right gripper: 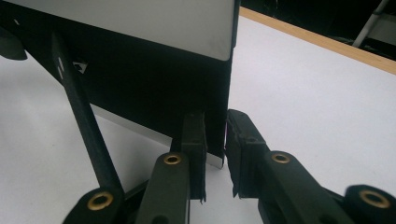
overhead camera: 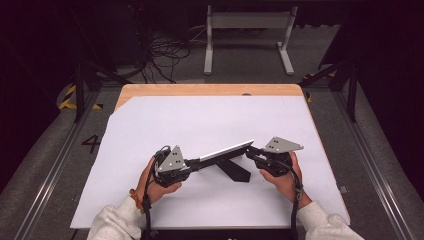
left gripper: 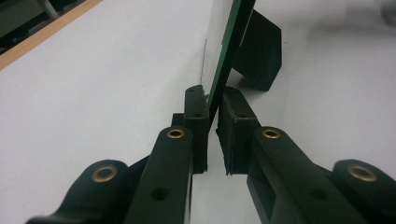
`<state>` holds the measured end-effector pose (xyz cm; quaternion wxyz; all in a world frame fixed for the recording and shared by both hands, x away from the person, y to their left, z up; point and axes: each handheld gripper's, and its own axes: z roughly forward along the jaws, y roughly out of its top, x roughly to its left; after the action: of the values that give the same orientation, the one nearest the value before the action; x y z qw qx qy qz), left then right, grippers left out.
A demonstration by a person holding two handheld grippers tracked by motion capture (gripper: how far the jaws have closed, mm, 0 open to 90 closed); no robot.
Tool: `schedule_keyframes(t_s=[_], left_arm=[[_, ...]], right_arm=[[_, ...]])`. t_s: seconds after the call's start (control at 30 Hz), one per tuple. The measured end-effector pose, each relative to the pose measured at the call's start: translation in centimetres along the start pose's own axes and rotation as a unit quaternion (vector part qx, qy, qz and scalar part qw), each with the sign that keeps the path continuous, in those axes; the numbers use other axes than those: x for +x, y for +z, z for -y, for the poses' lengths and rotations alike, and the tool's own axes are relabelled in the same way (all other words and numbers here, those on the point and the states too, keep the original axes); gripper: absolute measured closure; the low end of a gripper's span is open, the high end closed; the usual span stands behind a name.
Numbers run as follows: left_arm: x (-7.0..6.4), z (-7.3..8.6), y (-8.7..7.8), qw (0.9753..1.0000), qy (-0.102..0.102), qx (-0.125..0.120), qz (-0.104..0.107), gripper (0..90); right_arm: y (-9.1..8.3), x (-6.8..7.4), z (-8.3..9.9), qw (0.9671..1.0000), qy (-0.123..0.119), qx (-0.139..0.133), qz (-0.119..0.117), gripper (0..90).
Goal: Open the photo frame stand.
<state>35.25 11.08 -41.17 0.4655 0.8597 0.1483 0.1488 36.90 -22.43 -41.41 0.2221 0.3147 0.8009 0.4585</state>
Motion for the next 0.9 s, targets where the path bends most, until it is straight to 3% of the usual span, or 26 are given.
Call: schedule_keyframes(t_s=[0.67,0.9], left_arm=[[-0.4,0.5,0.8,0.9999,0.007,0.016,0.001,79.1],[-0.5,0.0,0.0,0.9999,0.013,-0.003,-0.003,79.1]], right_arm=[[1.3,-0.3,-0.3,0.9999,0.008,0.009,0.0,75.4],[0.0,-0.4,-0.4,0.9999,0.007,-0.009,0.012,76.2]])
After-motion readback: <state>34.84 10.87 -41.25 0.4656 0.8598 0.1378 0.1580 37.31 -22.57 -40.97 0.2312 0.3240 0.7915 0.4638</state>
